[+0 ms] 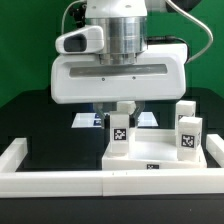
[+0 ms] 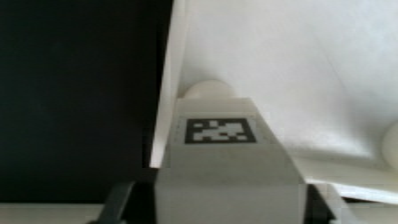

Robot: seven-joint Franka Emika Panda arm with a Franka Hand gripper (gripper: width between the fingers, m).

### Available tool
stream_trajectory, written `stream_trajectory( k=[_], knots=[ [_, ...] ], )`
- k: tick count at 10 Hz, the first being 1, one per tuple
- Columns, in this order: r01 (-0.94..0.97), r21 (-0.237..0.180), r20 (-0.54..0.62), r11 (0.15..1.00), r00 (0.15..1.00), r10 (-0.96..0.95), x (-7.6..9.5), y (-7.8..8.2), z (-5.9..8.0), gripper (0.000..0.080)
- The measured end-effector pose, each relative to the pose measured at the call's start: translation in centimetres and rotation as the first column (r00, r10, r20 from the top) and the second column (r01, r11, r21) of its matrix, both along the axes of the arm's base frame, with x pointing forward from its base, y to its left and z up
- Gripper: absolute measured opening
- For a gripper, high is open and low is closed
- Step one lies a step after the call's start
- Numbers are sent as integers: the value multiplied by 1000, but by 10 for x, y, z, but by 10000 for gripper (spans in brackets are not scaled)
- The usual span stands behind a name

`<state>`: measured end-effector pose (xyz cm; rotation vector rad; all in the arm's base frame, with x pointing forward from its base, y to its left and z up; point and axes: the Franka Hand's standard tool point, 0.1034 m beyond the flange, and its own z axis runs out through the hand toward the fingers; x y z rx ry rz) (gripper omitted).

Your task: Assemble square table

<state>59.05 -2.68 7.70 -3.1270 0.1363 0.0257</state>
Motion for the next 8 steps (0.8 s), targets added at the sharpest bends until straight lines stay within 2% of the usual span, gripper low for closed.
stream_trajectory(
  k=[3, 6, 8],
  knots=[
    [274, -6, 8, 962, 962, -274, 0, 2, -1, 291],
    [526, 0, 16, 851, 850, -526, 2, 5, -1, 291],
    [686, 2, 12, 728, 728, -686, 2, 8, -2, 291]
  ],
)
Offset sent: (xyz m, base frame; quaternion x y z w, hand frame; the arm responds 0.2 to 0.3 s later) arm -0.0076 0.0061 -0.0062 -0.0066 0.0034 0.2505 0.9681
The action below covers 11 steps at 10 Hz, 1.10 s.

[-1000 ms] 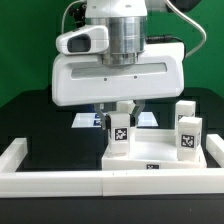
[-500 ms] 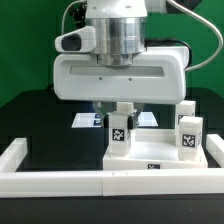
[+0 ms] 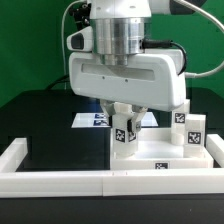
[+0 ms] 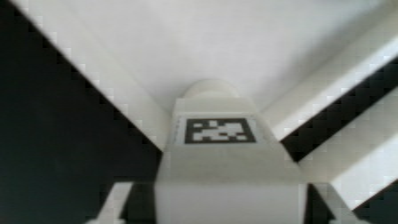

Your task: Assemble square table

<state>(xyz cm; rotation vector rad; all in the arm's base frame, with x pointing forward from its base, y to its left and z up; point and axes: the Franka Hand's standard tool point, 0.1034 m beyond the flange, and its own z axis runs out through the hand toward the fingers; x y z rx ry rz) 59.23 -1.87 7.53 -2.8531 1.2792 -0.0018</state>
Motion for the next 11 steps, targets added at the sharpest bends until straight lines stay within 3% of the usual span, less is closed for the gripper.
stream_trajectory(
  k=[2, 6, 9, 10, 11],
  knots=[
    [164, 7, -3, 986, 987, -164, 0, 1, 0, 291],
    [514, 20, -18, 858, 858, -513, 0, 5, -1, 292],
    [551, 21, -17, 834, 835, -550, 1, 5, -1, 292],
    [548, 21, -17, 836, 836, -548, 1, 5, -1, 474],
    [506, 22, -13, 862, 862, -506, 1, 5, -1, 474]
  ],
)
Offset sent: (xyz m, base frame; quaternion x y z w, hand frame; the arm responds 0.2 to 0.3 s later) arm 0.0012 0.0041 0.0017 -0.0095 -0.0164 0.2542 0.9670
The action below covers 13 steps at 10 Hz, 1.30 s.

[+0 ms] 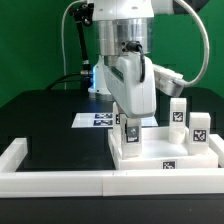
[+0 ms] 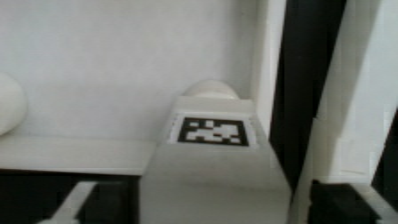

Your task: Assemble square table

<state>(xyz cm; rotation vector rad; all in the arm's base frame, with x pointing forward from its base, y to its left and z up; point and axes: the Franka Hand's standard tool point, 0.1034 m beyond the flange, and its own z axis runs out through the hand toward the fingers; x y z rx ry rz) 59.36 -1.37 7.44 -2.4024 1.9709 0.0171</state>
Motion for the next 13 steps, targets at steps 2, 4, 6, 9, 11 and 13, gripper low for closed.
stream_trajectory(
  k=[2, 4, 6, 9, 11, 13],
  knots=[
    [-74, -3, 9, 997, 997, 74, 1, 5, 0, 605],
    [-282, -24, 38, 959, 958, 283, 5, 10, 0, 647],
    [-410, -32, 41, 911, 910, 412, 5, 15, 0, 649],
    [-630, -46, 39, 776, 775, 631, 4, 15, -1, 649],
    [-728, -53, 36, 684, 683, 730, 4, 14, -1, 649],
    [-817, -62, 32, 573, 572, 820, 3, 14, -1, 649]
  ],
)
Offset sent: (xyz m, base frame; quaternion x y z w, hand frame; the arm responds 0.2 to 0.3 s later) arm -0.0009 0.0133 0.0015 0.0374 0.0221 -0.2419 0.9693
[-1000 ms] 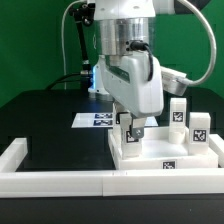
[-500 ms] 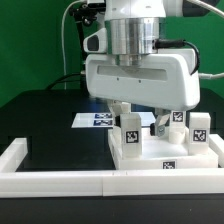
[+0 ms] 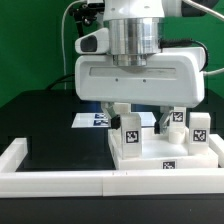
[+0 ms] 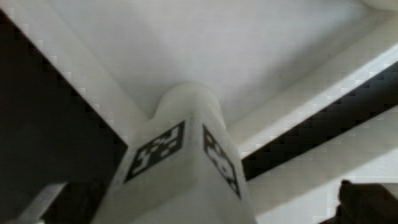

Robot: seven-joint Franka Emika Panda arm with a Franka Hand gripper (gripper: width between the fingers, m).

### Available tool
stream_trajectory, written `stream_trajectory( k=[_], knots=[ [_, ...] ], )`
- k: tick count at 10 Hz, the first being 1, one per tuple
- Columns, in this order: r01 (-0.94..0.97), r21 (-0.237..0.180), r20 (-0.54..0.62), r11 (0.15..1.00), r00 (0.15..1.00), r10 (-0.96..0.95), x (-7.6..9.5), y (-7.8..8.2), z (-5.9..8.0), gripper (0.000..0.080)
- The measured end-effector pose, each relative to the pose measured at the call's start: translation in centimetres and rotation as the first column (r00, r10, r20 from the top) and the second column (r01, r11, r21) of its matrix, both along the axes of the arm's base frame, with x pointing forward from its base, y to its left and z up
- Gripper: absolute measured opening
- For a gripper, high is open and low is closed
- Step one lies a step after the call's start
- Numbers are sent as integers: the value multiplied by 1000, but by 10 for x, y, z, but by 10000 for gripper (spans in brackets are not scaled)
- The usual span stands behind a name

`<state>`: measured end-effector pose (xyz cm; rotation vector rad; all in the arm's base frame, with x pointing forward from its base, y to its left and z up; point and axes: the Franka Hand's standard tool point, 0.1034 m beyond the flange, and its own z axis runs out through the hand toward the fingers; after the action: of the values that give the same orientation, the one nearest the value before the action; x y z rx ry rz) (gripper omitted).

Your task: Assemble square table

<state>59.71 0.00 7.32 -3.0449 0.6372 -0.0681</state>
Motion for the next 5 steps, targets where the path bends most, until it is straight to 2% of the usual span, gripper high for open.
stream_trajectory(
  k=[5],
  knots=[
    [-326, -28, 0, 945, 945, 327, 1, -6, 1, 649]
  ],
)
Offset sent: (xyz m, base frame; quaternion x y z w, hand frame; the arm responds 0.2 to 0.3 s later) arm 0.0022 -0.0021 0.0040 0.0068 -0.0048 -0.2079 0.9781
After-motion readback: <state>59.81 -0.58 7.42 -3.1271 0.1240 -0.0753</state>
